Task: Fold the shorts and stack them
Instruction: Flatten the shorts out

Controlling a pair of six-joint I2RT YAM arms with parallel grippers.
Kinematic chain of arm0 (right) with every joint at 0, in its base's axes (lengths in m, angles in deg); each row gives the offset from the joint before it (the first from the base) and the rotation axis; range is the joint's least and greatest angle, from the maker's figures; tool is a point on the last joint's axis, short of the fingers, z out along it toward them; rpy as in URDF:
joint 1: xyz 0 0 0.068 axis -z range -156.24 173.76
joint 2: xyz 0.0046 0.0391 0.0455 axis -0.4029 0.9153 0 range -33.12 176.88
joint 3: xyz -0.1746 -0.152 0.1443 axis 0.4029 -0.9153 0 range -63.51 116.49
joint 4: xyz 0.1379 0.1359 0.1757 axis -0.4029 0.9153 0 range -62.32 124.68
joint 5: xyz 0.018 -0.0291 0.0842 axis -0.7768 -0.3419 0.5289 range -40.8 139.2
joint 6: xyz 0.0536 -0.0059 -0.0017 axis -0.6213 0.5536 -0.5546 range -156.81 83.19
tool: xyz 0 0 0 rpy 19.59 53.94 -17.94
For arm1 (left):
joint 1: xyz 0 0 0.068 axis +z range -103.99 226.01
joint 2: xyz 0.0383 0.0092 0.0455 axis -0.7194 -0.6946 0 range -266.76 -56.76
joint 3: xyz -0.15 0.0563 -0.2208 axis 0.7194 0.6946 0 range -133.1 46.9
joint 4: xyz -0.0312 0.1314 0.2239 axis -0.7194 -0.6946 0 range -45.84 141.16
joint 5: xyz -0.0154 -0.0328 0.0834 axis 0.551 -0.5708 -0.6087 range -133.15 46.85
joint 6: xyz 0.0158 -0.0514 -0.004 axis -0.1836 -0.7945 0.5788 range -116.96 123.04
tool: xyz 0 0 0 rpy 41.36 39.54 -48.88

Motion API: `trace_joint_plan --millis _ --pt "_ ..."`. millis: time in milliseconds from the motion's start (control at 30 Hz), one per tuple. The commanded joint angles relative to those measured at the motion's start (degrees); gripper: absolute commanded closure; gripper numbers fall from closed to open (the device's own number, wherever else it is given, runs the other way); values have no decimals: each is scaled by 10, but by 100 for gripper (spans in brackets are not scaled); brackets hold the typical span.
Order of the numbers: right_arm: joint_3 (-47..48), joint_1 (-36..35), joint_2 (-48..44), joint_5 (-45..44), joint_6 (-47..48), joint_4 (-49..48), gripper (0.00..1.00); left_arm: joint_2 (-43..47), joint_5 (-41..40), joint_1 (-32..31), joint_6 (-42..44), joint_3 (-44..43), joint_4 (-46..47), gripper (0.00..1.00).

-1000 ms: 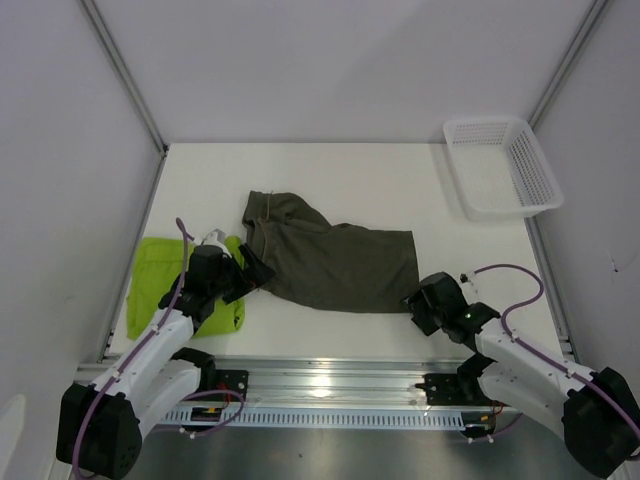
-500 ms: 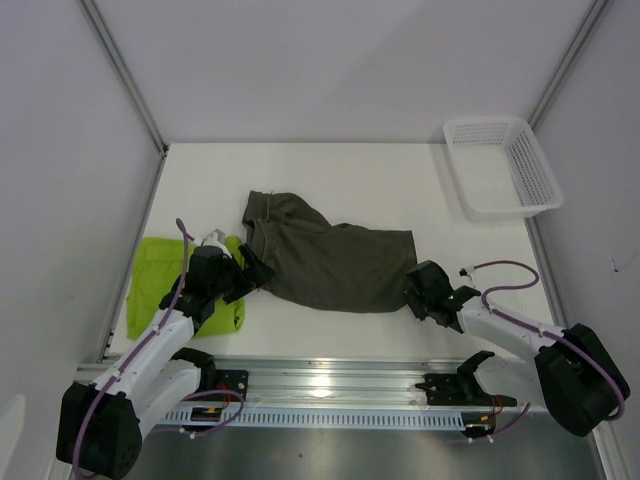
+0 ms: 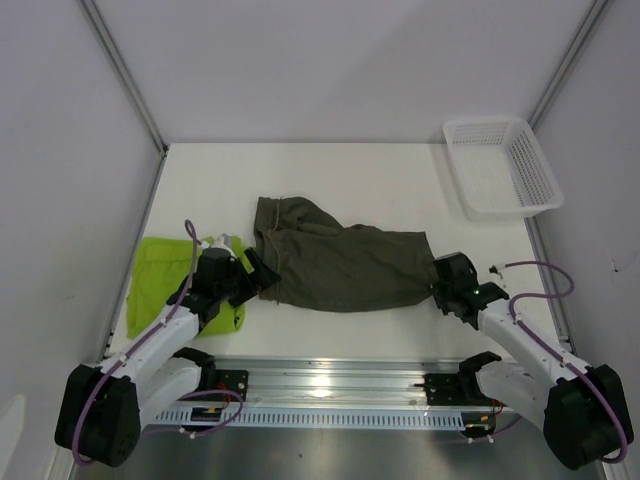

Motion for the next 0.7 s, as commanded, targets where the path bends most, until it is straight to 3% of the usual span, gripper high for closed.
trace_joint_plan --millis 0,267,433,667 --pt "25 52 -7 -16 62 35 100 -20 11 -27 -32 1 49 6" --pt "5 68 27 -4 66 9 100 -28 -51 -130 -102 7 63 11" --pt "-2 71 33 -1 66 -7 100 1 -91 -146 -118 25 51 23" --pt "-6 74 35 9 74 -23 100 -4 -122 -146 -104 51 71 30"
